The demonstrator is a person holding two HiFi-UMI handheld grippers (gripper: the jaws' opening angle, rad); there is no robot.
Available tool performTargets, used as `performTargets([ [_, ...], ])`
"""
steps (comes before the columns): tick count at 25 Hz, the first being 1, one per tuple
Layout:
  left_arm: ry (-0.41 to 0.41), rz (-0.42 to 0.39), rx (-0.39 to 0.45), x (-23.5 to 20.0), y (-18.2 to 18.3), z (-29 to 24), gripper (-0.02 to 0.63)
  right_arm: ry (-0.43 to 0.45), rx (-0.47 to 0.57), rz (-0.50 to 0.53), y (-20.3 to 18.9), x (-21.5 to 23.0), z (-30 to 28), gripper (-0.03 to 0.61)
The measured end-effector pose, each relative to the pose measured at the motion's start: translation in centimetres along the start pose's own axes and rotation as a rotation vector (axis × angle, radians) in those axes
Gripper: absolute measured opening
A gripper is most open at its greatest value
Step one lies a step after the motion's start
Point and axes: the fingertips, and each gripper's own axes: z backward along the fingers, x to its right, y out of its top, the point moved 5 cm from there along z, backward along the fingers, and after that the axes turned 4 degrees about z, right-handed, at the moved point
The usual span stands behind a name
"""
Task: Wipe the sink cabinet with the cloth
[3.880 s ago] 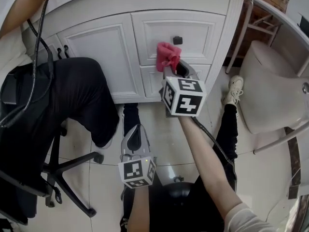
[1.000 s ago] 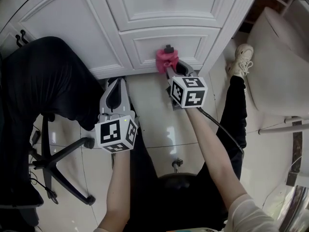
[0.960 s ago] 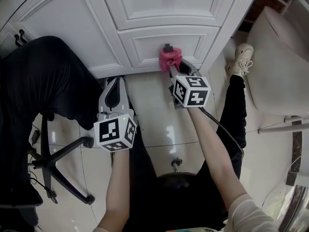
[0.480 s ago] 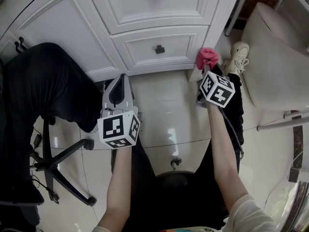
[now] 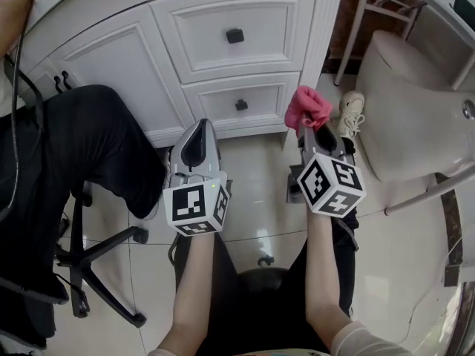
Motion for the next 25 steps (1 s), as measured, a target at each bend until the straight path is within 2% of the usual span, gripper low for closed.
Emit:
performTargets([
  [5, -0.022, -0.020, 0.010, 1.6, 1.4, 1.7, 0.014, 0.066, -0.038, 0.189, -1.6, -4.6, 3.1, 0.060],
  [10, -0.014, -0.005, 0.015, 2.1, 1.7, 2.9, 0.014, 0.109, -0.037, 0.251, -1.2, -6.4, 3.9, 0.060],
  [16, -0.033, 0.002, -0.016, 3.1, 0.5, 3.8, 0.014, 0.101, -0.062, 0.258, -1.7, -6.6, 4.5, 0.060],
  [25, -0.028, 0.004, -0.010, 2.8, 1.0, 4.0, 0.014, 0.102, -0.064, 0.239, -1.7, -6.6, 4.9, 0.060],
])
